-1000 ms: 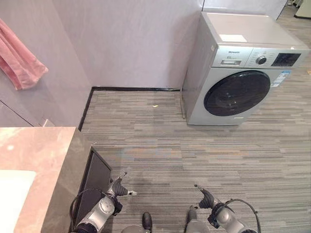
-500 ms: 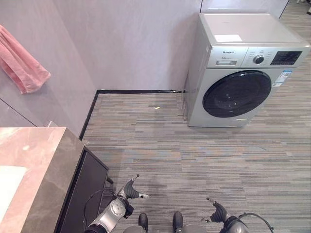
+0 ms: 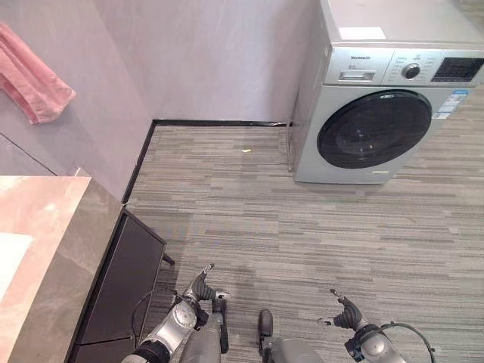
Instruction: Put brush and paste in cup on sink, flatten towel.
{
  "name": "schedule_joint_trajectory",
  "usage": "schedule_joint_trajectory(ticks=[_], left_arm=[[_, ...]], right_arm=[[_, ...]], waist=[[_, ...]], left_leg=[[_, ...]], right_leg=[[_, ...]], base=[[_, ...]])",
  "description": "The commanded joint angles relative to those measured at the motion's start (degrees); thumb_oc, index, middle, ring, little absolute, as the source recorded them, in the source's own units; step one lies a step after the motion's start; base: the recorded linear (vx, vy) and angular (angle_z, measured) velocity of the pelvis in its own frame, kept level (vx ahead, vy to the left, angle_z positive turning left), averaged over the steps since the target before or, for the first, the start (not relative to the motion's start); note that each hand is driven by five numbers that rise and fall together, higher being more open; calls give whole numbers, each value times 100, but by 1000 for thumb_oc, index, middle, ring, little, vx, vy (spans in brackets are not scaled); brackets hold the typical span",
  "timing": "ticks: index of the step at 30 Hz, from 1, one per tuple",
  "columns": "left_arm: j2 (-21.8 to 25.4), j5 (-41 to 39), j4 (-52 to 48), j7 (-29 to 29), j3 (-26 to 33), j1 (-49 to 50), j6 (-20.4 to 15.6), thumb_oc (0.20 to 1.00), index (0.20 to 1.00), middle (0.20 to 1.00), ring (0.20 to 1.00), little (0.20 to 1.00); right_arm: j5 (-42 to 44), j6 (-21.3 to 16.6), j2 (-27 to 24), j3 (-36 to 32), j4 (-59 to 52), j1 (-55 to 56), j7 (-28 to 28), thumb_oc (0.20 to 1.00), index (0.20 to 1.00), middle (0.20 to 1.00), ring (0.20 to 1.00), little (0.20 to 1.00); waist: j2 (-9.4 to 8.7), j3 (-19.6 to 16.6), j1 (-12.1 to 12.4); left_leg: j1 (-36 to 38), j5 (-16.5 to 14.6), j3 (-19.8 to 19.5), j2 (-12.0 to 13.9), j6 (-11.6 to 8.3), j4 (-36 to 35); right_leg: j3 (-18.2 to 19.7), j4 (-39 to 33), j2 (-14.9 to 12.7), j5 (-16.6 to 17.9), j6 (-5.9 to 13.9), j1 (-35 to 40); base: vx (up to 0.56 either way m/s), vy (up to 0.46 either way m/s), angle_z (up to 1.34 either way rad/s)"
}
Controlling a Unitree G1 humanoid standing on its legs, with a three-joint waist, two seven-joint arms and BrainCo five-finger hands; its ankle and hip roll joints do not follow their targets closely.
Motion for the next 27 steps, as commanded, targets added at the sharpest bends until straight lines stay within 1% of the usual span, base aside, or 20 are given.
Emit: schedule_joint_trajectory(ticks=[1,2,4,5,6,8,9,10,14,15,16,17,18,19,20,21,22,24,25,27], left_arm=[[121,-17,-334,213,108,-25,-82,1000,1000,1000,1000,1000],[127,-17,-337,212,108,-22,-82,1000,1000,1000,1000,1000],[144,-26,-282,197,156,20,-105,1000,1000,1000,1000,1000],[145,-26,-282,197,156,20,-106,1000,1000,1000,1000,1000],[231,23,-257,140,156,50,-123,1000,1000,1000,1000,1000],[272,26,-295,123,170,60,-138,1000,1000,1000,1000,1000],[406,44,-373,61,205,103,-178,1000,1000,1000,1000,1000],[450,54,-404,60,229,133,-181,1000,1000,1000,1000,1000],[450,54,-404,60,229,133,-181,1000,1000,1000,1000,1000],[857,677,-672,63,83,55,-191,1000,1000,1000,1000,1000],[853,678,-673,62,87,51,-190,1000,1000,1000,1000,1000],[891,749,-612,88,84,23,-190,1000,1000,1000,1000,1000],[886,750,-609,90,81,26,-192,1000,1000,1000,1000,1000],[877,732,-580,92,96,39,-205,1000,1000,1000,1000,1000],[851,711,-557,73,95,53,-200,1000,1000,1000,1000,1000],[795,776,-474,66,34,14,-189,1000,1000,1000,1000,1000],[791,777,-468,68,32,12,-191,1000,1000,1000,1000,1000],[716,786,-409,73,-2,-31,-219,1000,1000,1000,1000,1000],[699,777,-419,78,5,-35,-236,1000,1000,1000,1000,1000],[674,754,-432,83,-15,-6,-258,1000,1000,1000,1000,1000]], right_arm=[[21,-166,-83,25,-373,99,-225,1000,1000,1000,1000,1000],[21,-167,-78,28,-370,99,-226,1000,1000,1000,1000,1000],[-16,-155,-10,69,-335,97,-163,1000,1000,1000,1000,1000],[-16,-155,-9,69,-335,97,-163,1000,1000,1000,1000,1000],[-106,-140,51,123,-334,55,-89,1000,1000,1000,1000,1000],[-127,-142,85,119,-296,38,-71,1000,1000,1000,1000,1000],[-305,-134,142,147,-237,-41,-17,1000,1000,1000,1000,1000],[-355,-140,167,147,-249,-67,1,1000,1000,1000,1000,1000],[-355,-140,167,146,-249,-67,1,1000,1000,1000,1000,1000],[-357,-228,161,4,-592,-144,-6,1000,1000,1000,1000,1000],[-358,-226,156,5,-595,-148,-5,1000,1000,1000,1000,1000],[-357,-259,164,-15,-735,-113,18,1000,1000,1000,1000,1000],[-357,-252,157,-18,-750,-100,23,1000,1000,1000,1000,1000],[-335,-276,147,-32,-804,-63,41,1000,1000,1000,1000,1000],[-332,-277,143,-36,-831,-36,37,1000,1000,1000,1000,1000],[-337,-274,149,-18,-842,4,6,1000,1000,1000,1000,1000],[-338,-274,149,-18,-842,6,5,1000,1000,1000,1000,1000],[-381,-256,153,1,-860,65,-4,1000,1000,1000,1000,1000],[-411,-236,154,-11,-920,107,0,1000,1000,1000,1000,1000],[-453,-210,147,-41,-970,179,15,1000,1000,1000,1000,1000]], waist=[[-269,-274,-1],[-279,-273,13],[-336,-395,31],[-338,-394,35],[-444,-514,78],[-489,-553,102],[-594,-653,179],[-626,-699,224],[-626,-702,227],[-341,-504,-63],[-337,-512,-72],[-265,-506,-117],[-263,-486,-165],[-251,-463,-198],[-246,-423,-229],[-262,-372,-342],[-250,-365,-349],[-267,-345,-443],[-254,-331,-494],[-248,-327,-554]], left_leg=[[-236,269,347,-136,467,568],[-234,255,364,-134,467,582],[-187,85,426,-154,560,672],[-185,83,430,-154,560,673],[-211,-183,535,-220,688,1000],[-193,-315,609,-254,737,1096],[35,-701,706,-448,923,1185],[132,-749,746,-509,1001,1119],[130,-748,748,-508,1001,1117],[999,-851,560,-633,1202,383],[997,-809,553,-634,1200,337],[1284,-842,540,-649,1157,141],[1335,-834,488,-663,1151,102],[1435,-864,442,-679,1126,40],[1505,-901,371,-706,1122,41],[1697,-1046,179,-780,1085,53],[1715,-1063,167,-769,1082,55],[1904,-1219,-18,-805,1032,41],[2001,-1279,-117,-791,1003,54],[2171,-1370,-263,-770,944,103]], right_leg=[[281,246,-98,-809,944,833],[296,246,-104,-812,945,836],[383,271,-194,-941,1007,978],[386,272,-196,-942,1007,979],[465,400,-406,-1009,1090,1073],[467,475,-482,-996,1154,1092],[488,931,-752,-741,1450,1035],[517,1248,-830,-390,1596,908],[520,1248,-829,-389,1596,903],[361,2963,-782,516,1867,-343],[351,2980,-781,521,1858,-372],[41,2567,-926,333,1727,-704],[-13,2558,-941,303,1723,-644],[-109,2316,-939,214,1664,-758],[-101,2154,-897,165,1630,-886],[118,1608,-803,127,1599,-1099],[103,1580,-792,125,1598,-1064],[389,891,-831,349,1657,-1191],[549,600,-923,542,1712,-1351],[578,265,-1058,827,1824,-1520]], base=[[339,65,-46],[233,89,-22],[232,108,-24],[395,209,-36],[306,166,-36],[431,268,-40],[533,388,-33],[422,318,-25],[136,134,-8],[441,441,19],[654,531,15],[217,80,13],[331,98,39],[204,19,57],[405,0,49],[308,-14,28],[345,-53,42],[296,-71,67],[348,-97,51],[345,-96,73]])
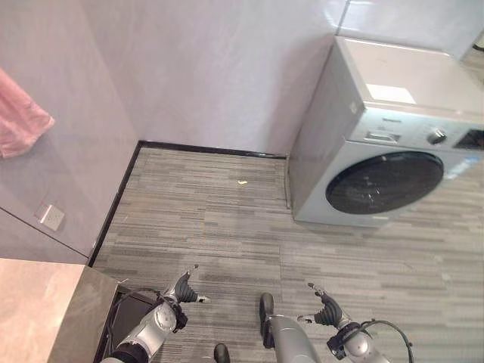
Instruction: Put brush and paste in cup on sink, flatten towel.
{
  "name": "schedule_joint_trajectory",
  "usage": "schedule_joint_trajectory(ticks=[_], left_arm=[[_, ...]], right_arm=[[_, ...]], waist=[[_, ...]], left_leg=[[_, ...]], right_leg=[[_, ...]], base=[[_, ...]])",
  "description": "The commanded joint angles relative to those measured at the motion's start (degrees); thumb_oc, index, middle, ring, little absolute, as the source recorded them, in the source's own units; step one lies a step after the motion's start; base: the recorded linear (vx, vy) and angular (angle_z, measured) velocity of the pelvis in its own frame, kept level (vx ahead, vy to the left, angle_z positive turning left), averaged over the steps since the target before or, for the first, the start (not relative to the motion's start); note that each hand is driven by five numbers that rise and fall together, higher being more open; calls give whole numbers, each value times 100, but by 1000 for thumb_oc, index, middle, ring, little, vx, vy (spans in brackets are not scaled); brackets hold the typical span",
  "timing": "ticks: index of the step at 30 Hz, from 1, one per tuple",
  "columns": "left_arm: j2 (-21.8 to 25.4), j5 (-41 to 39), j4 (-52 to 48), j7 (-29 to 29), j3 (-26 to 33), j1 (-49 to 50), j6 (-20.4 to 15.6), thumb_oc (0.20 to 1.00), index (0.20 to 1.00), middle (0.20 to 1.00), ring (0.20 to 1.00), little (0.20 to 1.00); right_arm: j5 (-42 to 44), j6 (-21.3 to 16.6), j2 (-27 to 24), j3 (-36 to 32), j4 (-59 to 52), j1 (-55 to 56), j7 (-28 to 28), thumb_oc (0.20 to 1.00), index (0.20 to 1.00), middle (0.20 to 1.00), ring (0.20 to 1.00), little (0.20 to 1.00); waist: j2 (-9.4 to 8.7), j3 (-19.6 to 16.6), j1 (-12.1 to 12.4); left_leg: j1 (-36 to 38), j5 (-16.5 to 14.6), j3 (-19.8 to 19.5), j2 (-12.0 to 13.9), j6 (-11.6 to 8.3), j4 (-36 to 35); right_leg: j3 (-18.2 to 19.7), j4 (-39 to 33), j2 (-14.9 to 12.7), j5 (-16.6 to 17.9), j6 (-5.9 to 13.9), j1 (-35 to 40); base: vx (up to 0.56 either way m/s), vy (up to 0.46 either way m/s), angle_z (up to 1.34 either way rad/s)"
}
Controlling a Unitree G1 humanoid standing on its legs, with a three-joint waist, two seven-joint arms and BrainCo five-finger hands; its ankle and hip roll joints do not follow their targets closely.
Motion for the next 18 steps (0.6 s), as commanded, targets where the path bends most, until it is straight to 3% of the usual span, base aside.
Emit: schedule_joint_trajectory(ticks=[1,5,9,13,14,16,18], left_arm=[[-43,181,-347,114,-12,-190,-231,1000,1000,1000,1000,1000],[-132,228,-168,156,-57,-180,-218,1000,1000,1000,1000,1000],[-198,168,-141,161,-1,-146,-211,1000,1000,1000,1000,1000],[-245,138,-86,241,-30,-308,-189,1000,1000,1000,1000,1000],[-258,152,-52,272,-27,-368,-164,1000,1000,1000,1000,1000],[-277,176,-25,322,-52,-503,-147,1000,1000,1000,1000,1000],[-296,151,-58,374,-39,-562,-154,1000,1000,1000,1000,1000]], right_arm=[[-106,-97,-184,-163,-201,-124,-52,1000,1000,1000,1000,1000],[-106,-99,-202,-111,-117,-105,-2,1000,1000,1000,1000,1000],[-82,-105,-299,-130,-145,-82,49,1000,1000,1000,1000,1000],[90,-158,-502,-135,-306,-78,20,1000,1000,1000,1000,1000],[113,-175,-553,-113,-347,-55,23,1000,1000,1000,1000,1000],[157,-193,-628,-117,-450,-19,10,1000,1000,1000,1000,1000],[249,-206,-659,-191,-526,38,-4,1000,1000,1000,1000,1000]], waist=[[194,123,-112],[95,-9,-170],[146,-125,-176],[240,-192,-202],[241,-163,-182],[160,9,-138],[125,120,-170]], left_leg=[[94,37,-639,156,-295,198],[345,-162,-912,107,-334,323],[402,-179,-1033,221,-430,531],[156,313,-1148,647,-840,1120],[-34,652,-1148,727,-935,1526],[-564,1224,-1102,711,-1067,2438],[-908,1283,-764,825,-1026,2658]], right_leg=[[158,-229,-107,687,436,403],[361,-167,-23,854,393,626],[205,-32,117,750,264,733],[-190,174,445,189,-92,936],[-248,167,517,54,-206,1061],[-299,62,482,-32,-367,1304],[-447,-61,407,-87,-407,1415]], base=[[317,-99,66],[269,-144,49],[219,-177,38],[269,-346,46],[217,-275,18],[167,-234,8],[95,-144,20]])
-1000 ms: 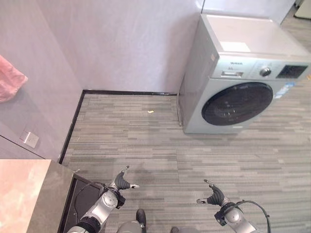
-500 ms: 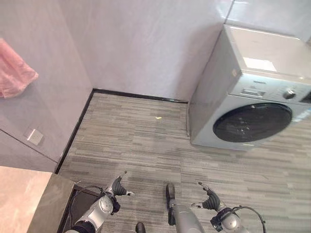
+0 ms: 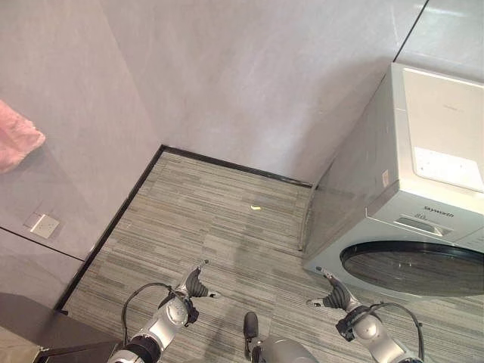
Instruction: Put brush and paste in cup on sink, flatten towel.
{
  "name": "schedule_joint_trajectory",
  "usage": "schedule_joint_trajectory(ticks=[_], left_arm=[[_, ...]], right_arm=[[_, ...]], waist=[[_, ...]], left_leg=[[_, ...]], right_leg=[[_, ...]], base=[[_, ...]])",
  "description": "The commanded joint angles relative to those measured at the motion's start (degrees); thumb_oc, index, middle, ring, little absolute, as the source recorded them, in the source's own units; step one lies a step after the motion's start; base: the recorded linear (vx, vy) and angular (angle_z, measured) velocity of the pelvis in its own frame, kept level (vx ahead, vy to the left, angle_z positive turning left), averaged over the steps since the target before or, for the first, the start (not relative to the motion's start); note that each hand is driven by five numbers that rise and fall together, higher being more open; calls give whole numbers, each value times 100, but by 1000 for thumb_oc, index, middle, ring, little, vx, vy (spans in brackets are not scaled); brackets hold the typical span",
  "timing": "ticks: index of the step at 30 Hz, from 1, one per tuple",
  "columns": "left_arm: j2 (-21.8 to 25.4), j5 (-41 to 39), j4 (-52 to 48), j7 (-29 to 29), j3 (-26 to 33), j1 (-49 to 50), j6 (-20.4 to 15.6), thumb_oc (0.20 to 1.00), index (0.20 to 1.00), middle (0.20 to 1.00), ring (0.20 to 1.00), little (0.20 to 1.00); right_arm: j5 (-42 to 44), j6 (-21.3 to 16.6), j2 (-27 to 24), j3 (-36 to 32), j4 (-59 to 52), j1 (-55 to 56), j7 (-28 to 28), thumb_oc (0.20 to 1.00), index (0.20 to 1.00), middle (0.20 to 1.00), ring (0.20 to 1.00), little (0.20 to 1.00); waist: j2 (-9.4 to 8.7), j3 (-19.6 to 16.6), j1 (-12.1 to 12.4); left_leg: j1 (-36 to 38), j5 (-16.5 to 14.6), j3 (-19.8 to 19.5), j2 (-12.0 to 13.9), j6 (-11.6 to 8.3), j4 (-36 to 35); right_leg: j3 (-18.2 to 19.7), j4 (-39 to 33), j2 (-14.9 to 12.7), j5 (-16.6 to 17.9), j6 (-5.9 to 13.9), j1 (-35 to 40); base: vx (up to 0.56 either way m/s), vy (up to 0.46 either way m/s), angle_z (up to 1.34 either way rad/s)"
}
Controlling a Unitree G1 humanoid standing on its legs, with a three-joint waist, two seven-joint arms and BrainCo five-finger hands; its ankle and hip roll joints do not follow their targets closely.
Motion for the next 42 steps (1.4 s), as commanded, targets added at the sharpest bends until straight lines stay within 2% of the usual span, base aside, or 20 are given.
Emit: schedule_joint_trajectory(ticks=[1,4,5,6,7,10,11,14,17,21,23,24,28,31,33,36,37,39,40,42], left_arm=[[51,4,-131,289,-15,-254,-148,1000,1000,1000,1000,1000],[5,-42,-138,341,-44,-356,-150,1000,1000,1000,1000,1000],[-42,-19,-69,407,-76,-393,-118,1000,1000,1000,1000,1000],[-20,28,-70,426,-84,-376,-97,1000,1000,1000,1000,1000],[-25,31,-73,428,-91,-369,-94,1000,1000,1000,1000,1000],[-6,131,-76,417,-116,-357,-43,1000,1000,1000,1000,1000],[16,191,-95,380,-137,-334,-14,1000,1000,1000,1000,1000],[57,229,-106,379,-121,-258,-54,1000,1000,1000,1000,1000],[165,335,-198,340,-202,-225,-111,1000,1000,1000,1000,1000],[336,345,-425,229,-243,-136,-178,1000,1000,1000,1000,1000],[379,362,-437,196,-262,-116,-205,1000,1000,1000,1000,1000],[433,353,-505,164,-252,-71,-214,1000,1000,1000,1000,1000],[561,360,-618,142,-165,21,-228,1000,1000,1000,1000,1000],[647,369,-746,88,-140,119,-232,1000,1000,1000,1000,1000],[632,378,-707,78,-147,135,-257,1000,1000,1000,1000,1000],[631,359,-661,102,-109,132,-264,1000,1000,1000,1000,1000],[611,373,-579,124,-140,132,-279,1000,1000,1000,1000,1000],[611,381,-592,141,-148,126,-267,1000,1000,1000,1000,1000],[592,406,-538,158,-192,73,-285,1000,1000,1000,1000,1000],[584,418,-506,165,-231,37,-298,1000,1000,1000,1000,1000]], right_arm=[[232,-266,-238,-217,-395,383,-43,1000,1000,1000,1000,1000],[187,-243,-276,-206,-353,359,-86,1000,1000,1000,1000,1000],[-12,-219,-307,-141,-407,356,-171,1000,1000,1000,1000,1000],[-82,-228,-320,-161,-458,419,-212,1000,1000,1000,1000,1000],[-89,-225,-323,-169,-468,437,-214,1000,1000,1000,1000,1000],[-125,-220,-372,-260,-620,588,-276,1000,1000,1000,1000,1000],[-146,-209,-380,-279,-606,617,-282,1000,1000,1000,1000,1000],[-202,-189,-295,-238,-478,604,-213,1000,1000,1000,1000,1000],[-321,-165,-191,-168,-328,557,-164,1000,1000,1000,1000,1000],[-371,-155,-90,-203,-318,553,-83,1000,1000,1000,1000,1000],[-442,-141,-26,-141,-270,461,-49,1000,1000,1000,1000,1000],[-458,-151,16,-112,-313,400,-27,1000,1000,1000,1000,1000],[-482,-178,106,-19,-327,316,17,1000,1000,1000,1000,1000],[-491,-180,142,87,-261,211,43,1000,1000,1000,1000,1000],[-453,-221,175,130,-215,214,23,1000,1000,1000,1000,1000],[-386,-260,153,130,-248,274,39,1000,1000,1000,1000,1000],[-355,-270,115,150,-219,285,32,1000,1000,1000,1000,1000],[-335,-282,87,144,-247,290,34,1000,1000,1000,1000,1000],[-294,-285,66,164,-225,278,48,1000,1000,1000,1000,1000],[-295,-279,60,189,-176,268,62,1000,1000,1000,1000,1000]], waist=[[1,182,-143],[16,301,-59],[30,360,69],[81,367,100],[76,350,104],[37,354,128],[21,330,95],[-7,195,169],[-171,80,228],[-365,-65,297],[-423,-134,326],[-455,-185,327],[-480,-271,371],[-428,-269,376],[-344,-290,252],[-194,-184,155],[-215,-63,38],[-226,6,-35],[-245,97,-130],[-260,126,-166]], left_leg=[[245,535,1114,-96,619,-1783],[-153,269,1359,-118,691,-2293],[-705,288,1553,-168,756,-3168],[-901,670,1727,-19,691,-3455],[-867,728,1731,-27,676,-3545],[-975,1135,2319,422,556,-4055],[-900,1225,2640,520,520,-4154],[-745,1215,2622,534,597,-3994],[-743,900,2621,407,719,-3584],[-686,366,2679,169,939,-3191],[-615,128,2676,-13,1074,-3097],[-516,-7,2671,-192,1165,-3121],[-356,-110,2637,-444,1339,-3302],[-209,-199,2435,-616,1450,-3439],[23,-204,2126,-718,1484,-3630],[359,-194,1687,-733,1456,-3766],[562,-232,1396,-842,1449,-3763],[643,-280,1233,-894,1447,-3755],[768,-354,936,-1020,1437,-3772],[810,-388,772,-1076,1425,-3748]], right_leg=[[84,-198,-725,-8,1137,146],[-5,-291,-815,-87,1208,236],[-109,-303,-844,-241,1282,388],[-152,-289,-768,-365,1276,510],[-151,-278,-771,-377,1265,497],[-250,-137,-760,-613,1251,724],[-304,-76,-751,-712,1268,849],[-218,-11,-758,-845,1349,1138],[-101,99,-1025,-911,1455,1391],[-28,232,-1401,-664,1681,1470],[14,378,-1595,-342,1797,1442],[71,568,-1685,-7,1867,1350],[144,948,-1795,502,1965,1171],[371,1349,-1628,611,1947,1010],[937,1432,-1053,107,1770,642],[1030,1224,-760,-344,1634,140],[1202,889,-553,-249,1620,-175],[1285,703,-474,-164,1628,-235],[1611,495,-316,59,1671,-544],[1692,467,-288,141,1703,-585]], base=[[53,-68,31],[108,-5,40],[326,61,45],[319,45,28],[226,43,-14],[270,69,-3],[411,156,12],[305,167,-10],[267,201,-36],[242,258,-28],[219,311,-21],[160,239,5],[147,211,40],[154,162,50],[205,118,64],[267,39,91],[242,-17,112],[190,-29,131],[169,-31,119],[129,-34,96]])
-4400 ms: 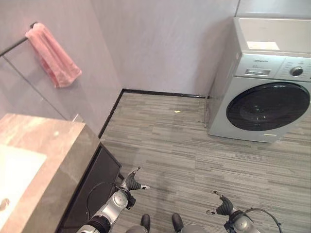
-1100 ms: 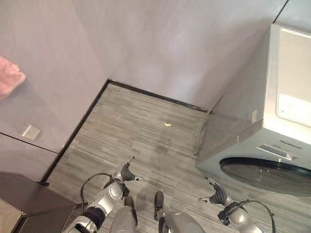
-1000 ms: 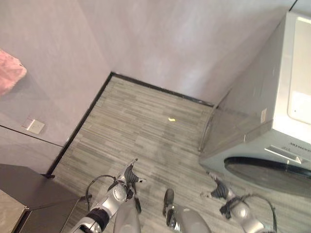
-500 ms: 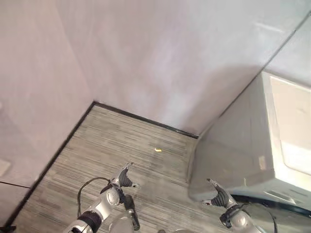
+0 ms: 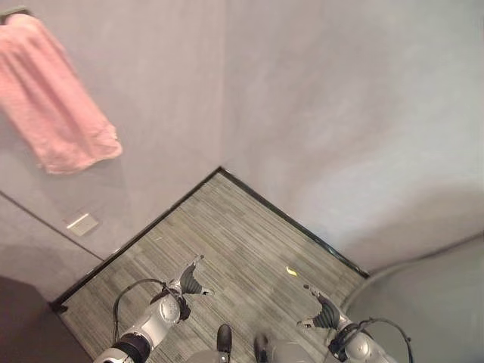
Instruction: Put brush and paste in cup on sink, flatten towel.
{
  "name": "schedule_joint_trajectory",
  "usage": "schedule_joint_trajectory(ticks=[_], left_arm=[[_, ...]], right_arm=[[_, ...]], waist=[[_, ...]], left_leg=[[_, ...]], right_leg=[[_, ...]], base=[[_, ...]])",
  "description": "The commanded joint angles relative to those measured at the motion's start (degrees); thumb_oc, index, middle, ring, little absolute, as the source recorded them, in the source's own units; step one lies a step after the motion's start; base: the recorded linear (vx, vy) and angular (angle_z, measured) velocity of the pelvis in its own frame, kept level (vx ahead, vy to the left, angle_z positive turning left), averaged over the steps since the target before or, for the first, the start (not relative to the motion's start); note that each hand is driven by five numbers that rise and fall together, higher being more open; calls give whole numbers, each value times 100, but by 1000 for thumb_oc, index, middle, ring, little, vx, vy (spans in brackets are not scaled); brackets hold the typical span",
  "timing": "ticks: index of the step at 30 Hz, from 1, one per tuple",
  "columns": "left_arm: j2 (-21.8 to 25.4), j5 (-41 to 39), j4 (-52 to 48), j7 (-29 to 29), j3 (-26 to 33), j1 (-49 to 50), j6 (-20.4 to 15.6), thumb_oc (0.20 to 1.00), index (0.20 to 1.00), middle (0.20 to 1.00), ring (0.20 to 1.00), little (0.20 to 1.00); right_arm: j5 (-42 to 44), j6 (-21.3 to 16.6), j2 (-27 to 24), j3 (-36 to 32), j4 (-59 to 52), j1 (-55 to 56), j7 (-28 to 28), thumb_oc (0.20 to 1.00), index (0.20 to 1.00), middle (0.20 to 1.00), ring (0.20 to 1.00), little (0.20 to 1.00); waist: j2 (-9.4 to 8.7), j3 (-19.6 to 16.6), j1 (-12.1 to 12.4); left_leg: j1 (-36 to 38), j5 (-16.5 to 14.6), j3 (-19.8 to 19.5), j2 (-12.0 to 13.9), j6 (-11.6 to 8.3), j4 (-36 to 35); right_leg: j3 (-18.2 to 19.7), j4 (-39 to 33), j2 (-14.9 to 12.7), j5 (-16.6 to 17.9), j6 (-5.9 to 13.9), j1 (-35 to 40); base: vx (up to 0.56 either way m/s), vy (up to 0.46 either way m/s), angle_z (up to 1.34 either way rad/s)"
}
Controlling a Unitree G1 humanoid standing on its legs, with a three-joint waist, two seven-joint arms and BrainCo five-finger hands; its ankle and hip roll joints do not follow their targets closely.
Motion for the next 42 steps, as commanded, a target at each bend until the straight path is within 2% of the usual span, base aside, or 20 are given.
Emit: schedule_joint_trajectory(ticks=[1,5,9,10,17,18,19,20,21,22,25,26,28,30,31,34,37,42], left_arm=[[22,145,-273,106,13,-312,-294,1000,1000,1000,1000,1000],[-12,47,-256,161,141,-210,-278,1000,1000,1000,1000,1000],[-38,-150,-182,249,333,-97,-227,1000,1000,1000,1000,1000],[-53,-218,-134,302,377,-104,-205,1000,1000,1000,1000,1000],[-133,-260,-53,369,356,-211,-174,1000,1000,1000,1000,1000],[-192,-236,-64,349,334,-220,-166,1000,1000,1000,1000,1000],[-195,-235,-65,349,333,-225,-164,1000,1000,1000,1000,1000],[-215,-208,-60,321,335,-226,-154,1000,1000,1000,1000,1000],[-242,-175,-72,306,345,-244,-138,1000,1000,1000,1000,1000],[-291,-157,-73,309,324,-313,-130,1000,1000,1000,1000,1000],[-309,-167,-55,343,299,-408,-144,1000,1000,1000,1000,1000],[-321,-172,-52,358,252,-446,-142,1000,1000,1000,1000,1000],[-352,-180,-18,367,198,-471,-142,1000,1000,1000,1000,1000],[-309,-191,-72,333,225,-382,-141,1000,1000,1000,1000,1000],[-304,-191,-75,333,227,-382,-140,1000,1000,1000,1000,1000],[-153,-141,-152,285,234,-286,-164,1000,1000,1000,1000,1000],[8,-136,-224,243,299,-158,-187,1000,1000,1000,1000,1000],[107,-155,-337,212,384,-63,-191,1000,1000,1000,1000,1000]], right_arm=[[126,-172,-215,-176,-120,-194,-16,1000,1000,1000,1000,1000],[144,-157,-165,-79,83,-287,23,1000,1000,1000,1000,1000],[171,-117,-116,47,321,-566,-16,1000,1000,1000,1000,1000],[176,-116,-148,85,332,-639,-40,1000,1000,1000,1000,1000],[188,-121,-309,47,236,-678,-94,1000,1000,1000,1000,1000],[200,-141,-392,-79,199,-606,-150,1000,1000,1000,1000,1000],[200,-142,-395,-84,198,-608,-150,1000,1000,1000,1000,1000],[204,-125,-419,-122,167,-587,-151,1000,1000,1000,1000,1000],[216,-130,-457,-198,95,-549,-187,1000,1000,1000,1000,1000],[211,-90,-422,-208,119,-503,-241,1000,1000,1000,1000,1000],[186,-64,-356,-223,237,-406,-281,1000,1000,1000,1000,1000],[175,-53,-344,-222,308,-378,-310,1000,1000,1000,1000,1000],[188,-56,-325,-211,371,-365,-325,1000,1000,1000,1000,1000],[102,-24,-305,-166,397,-383,-267,1000,1000,1000,1000,1000],[100,-27,-301,-165,400,-386,-270,1000,1000,1000,1000,1000],[32,0,-224,-166,330,-423,-239,1000,1000,1000,1000,1000],[53,4,-89,-180,343,-479,-211,1000,1000,1000,1000,1000],[71,14,-14,-194,312,-512,-152,1000,1000,1000,1000,1000]], waist=[[-39,371,-182],[-91,294,-64],[-78,163,151],[-73,167,217],[-7,381,253],[43,483,121],[43,480,114],[50,503,28],[68,531,-105],[112,524,-178],[209,417,-208],[234,392,-236],[231,371,-233],[237,293,-187],[234,291,-185],[146,165,-151],[81,38,-91],[61,1,-42]], left_leg=[[275,-367,133,157,-550,489],[226,-332,-196,74,-592,480],[108,-190,-340,144,-682,297],[37,-123,-507,184,-749,227],[-286,21,-768,203,-910,290],[-462,-11,-165,362,-996,523],[-495,10,-170,352,-995,540],[-560,-13,289,481,-1000,631],[-564,-33,1130,773,-1030,724],[-511,30,1672,1028,-1113,657],[-455,320,1842,1190,-1173,212],[-492,492,1979,1281,-1216,70],[-625,699,1993,1384,-1278,5],[-460,524,1828,1342,-1227,-42],[-475,547,1833,1342,-1220,-46],[-383,274,1861,1157,-1053,100],[-276,-17,1933,946,-862,240],[-248,-154,1909,789,-728,309]], right_leg=[[69,-246,-16,939,316,248],[-114,-387,-138,939,196,519],[-428,-563,-207,846,96,686],[-599,-621,-243,779,28,731],[-952,-744,-310,735,-89,717],[-1210,-839,-441,709,-77,789],[-1217,-851,-450,736,-74,773],[-1295,-891,-511,733,-61,787],[-1444,-931,-590,749,-34,825],[-1572,-993,-623,752,-20,869],[-1734,-1026,-648,746,17,920],[-1793,-1022,-704,749,41,943],[-1838,-1018,-815,708,70,1056],[-1769,-977,-875,588,118,1252],[-1766,-983,-874,612,115,1237],[-1484,-859,-1048,586,216,1385],[-1271,-687,-1264,696,377,1415],[-1231,-340,-1419,940,464,1340]], base=[[112,-64,93],[38,-114,111],[21,-161,58],[15,-164,42],[-27,-115,51],[-54,-56,53],[-51,-2,91],[-52,26,100],[-60,24,142],[-41,-8,114],[34,40,43],[117,119,9],[177,153,33],[200,165,23],[189,202,-1],[190,231,-23],[184,258,-35],[99,181,-11]])
